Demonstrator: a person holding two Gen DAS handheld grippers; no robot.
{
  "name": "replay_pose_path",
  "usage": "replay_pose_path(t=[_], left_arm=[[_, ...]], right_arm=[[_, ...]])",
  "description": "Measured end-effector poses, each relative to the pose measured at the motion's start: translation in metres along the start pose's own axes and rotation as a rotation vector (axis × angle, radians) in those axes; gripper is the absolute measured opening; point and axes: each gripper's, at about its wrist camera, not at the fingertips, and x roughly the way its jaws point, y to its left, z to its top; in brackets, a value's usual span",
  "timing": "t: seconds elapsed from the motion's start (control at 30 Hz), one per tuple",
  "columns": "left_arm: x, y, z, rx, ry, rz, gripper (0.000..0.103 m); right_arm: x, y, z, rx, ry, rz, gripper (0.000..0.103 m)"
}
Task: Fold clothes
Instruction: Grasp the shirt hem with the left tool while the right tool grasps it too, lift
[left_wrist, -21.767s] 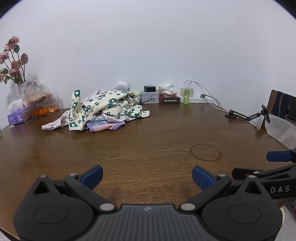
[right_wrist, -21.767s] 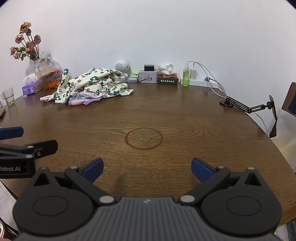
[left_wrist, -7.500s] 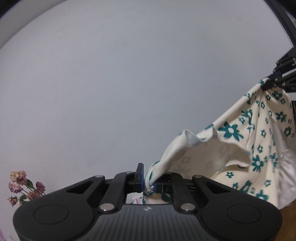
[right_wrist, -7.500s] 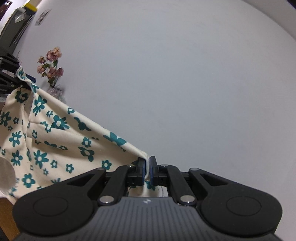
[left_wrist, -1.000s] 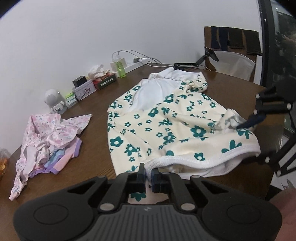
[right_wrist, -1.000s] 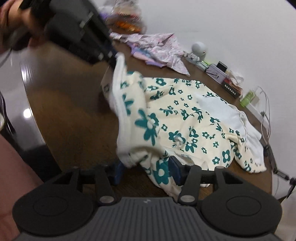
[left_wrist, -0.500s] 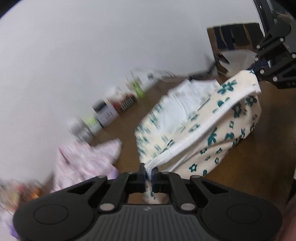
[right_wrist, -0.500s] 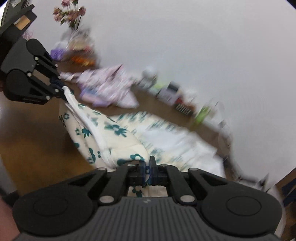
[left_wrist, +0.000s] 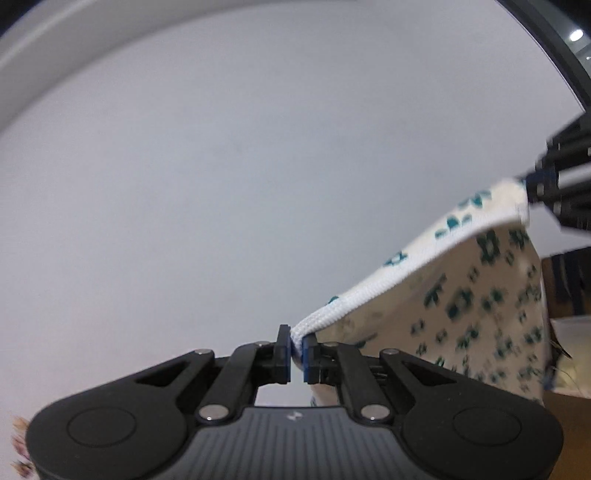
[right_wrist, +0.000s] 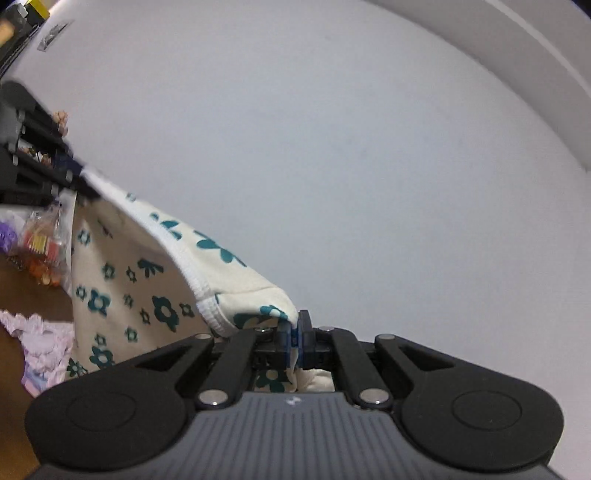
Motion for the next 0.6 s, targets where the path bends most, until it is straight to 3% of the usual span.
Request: replay_pose_path(t=[0.13,0.2,0.4,0.6], left_arm=[[-0.011,-0.001,0.013,0.084,0.013,0.092,0.004],[-0.015,0.001,0.018,0.096,0.017,0.118,0.004],[-0.005,0.023,0.033,-0.024,0.049,0.11,0.004],[0.047,0.014,0.022,-0.04,0.132,0.104,0.004]], right_arm=[[0.0,0.003,0.012,-0.079,-0.005,-0.018,0.002],[-0.007,-0.01,0.023,-0.019,-0.048,0.003,0.002],[0.012,-0.034,0.035,0.073,-0.033,0.114,0.002],[0.067,-0.035,0.009,0.123,0.041,0.171,0.003]])
